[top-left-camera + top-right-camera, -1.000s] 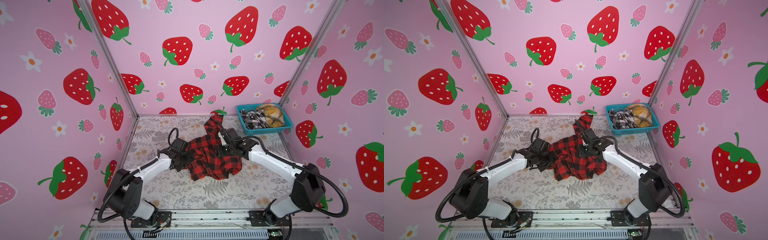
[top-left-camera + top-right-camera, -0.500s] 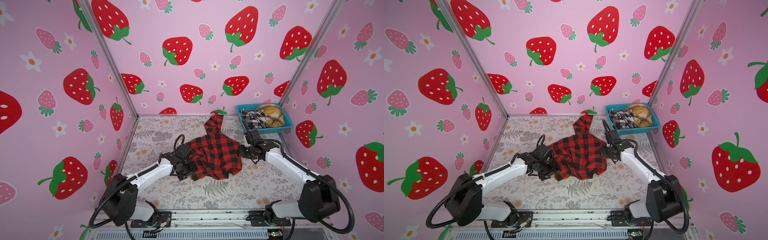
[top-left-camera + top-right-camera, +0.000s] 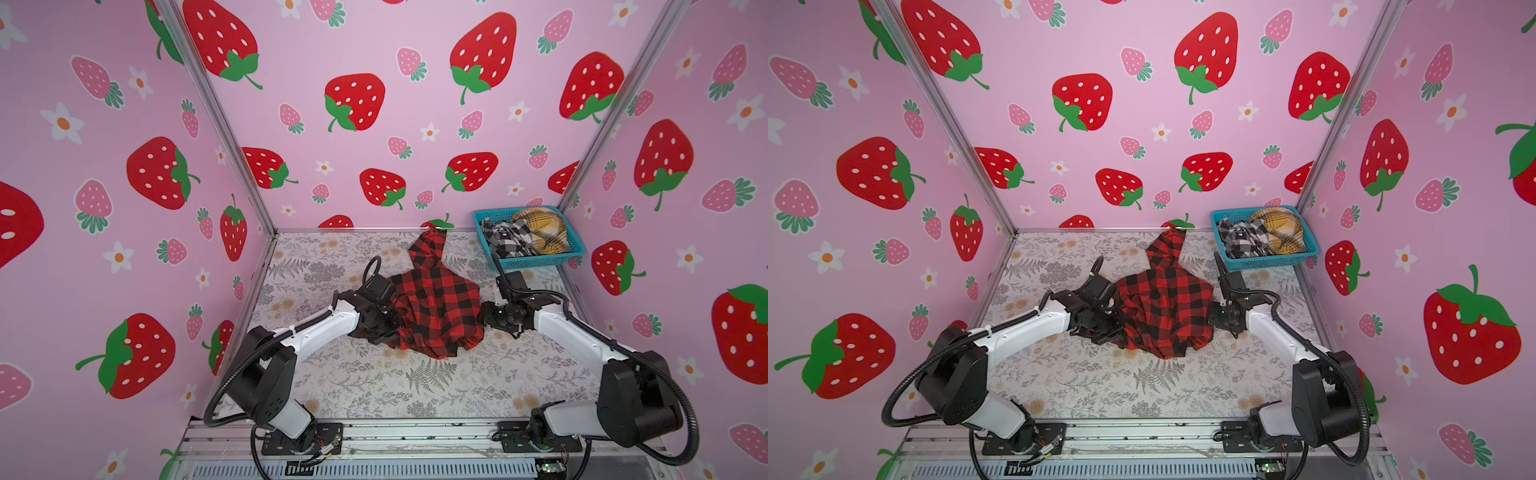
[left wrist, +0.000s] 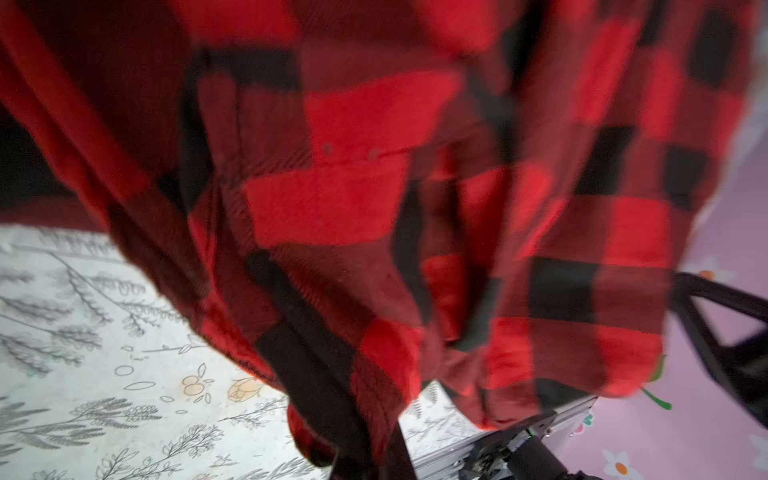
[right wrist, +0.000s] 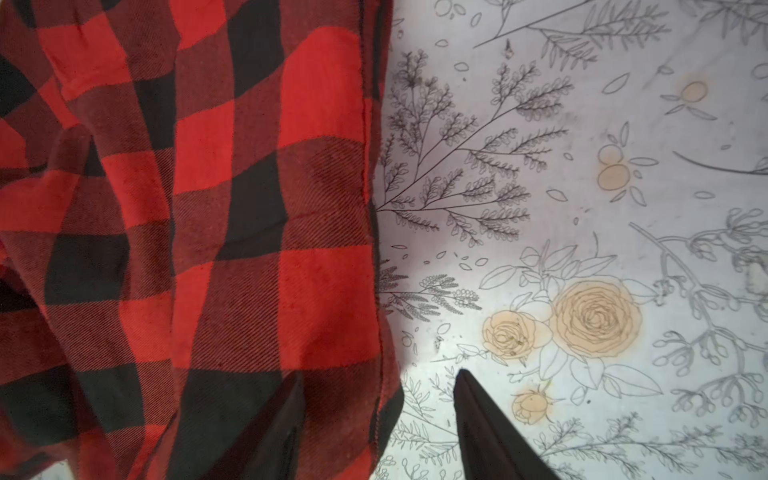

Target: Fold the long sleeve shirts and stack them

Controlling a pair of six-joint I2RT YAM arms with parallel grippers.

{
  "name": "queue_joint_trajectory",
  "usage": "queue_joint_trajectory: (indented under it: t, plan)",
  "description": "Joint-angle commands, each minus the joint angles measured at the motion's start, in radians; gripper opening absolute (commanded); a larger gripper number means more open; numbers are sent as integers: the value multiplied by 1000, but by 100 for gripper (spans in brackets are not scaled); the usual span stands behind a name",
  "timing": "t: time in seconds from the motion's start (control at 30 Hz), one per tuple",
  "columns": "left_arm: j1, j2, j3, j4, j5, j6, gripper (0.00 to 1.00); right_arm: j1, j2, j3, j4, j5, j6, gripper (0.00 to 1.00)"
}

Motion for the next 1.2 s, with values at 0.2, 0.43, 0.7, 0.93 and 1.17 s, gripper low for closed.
queue_joint_trajectory:
  t: [0.2,0.43,0.7,0.93,1.17]
  plan:
    - [80,-166,553,-95,-253,243,0,-22,28,128,91,-130,-15,71]
    - [82,-81,847,-81,-293,289,0,28,-75,134,131,-180,-20,87]
    - [82,18,988,-60,-287,278,0,376,-277,14,213,-9,140,87]
    - [85,79,1068,-54,-305,277,0,759,-7,173,327,117,111,83]
    - [85,90,1076,-39,-304,256,0,789,281,370,364,341,160,88]
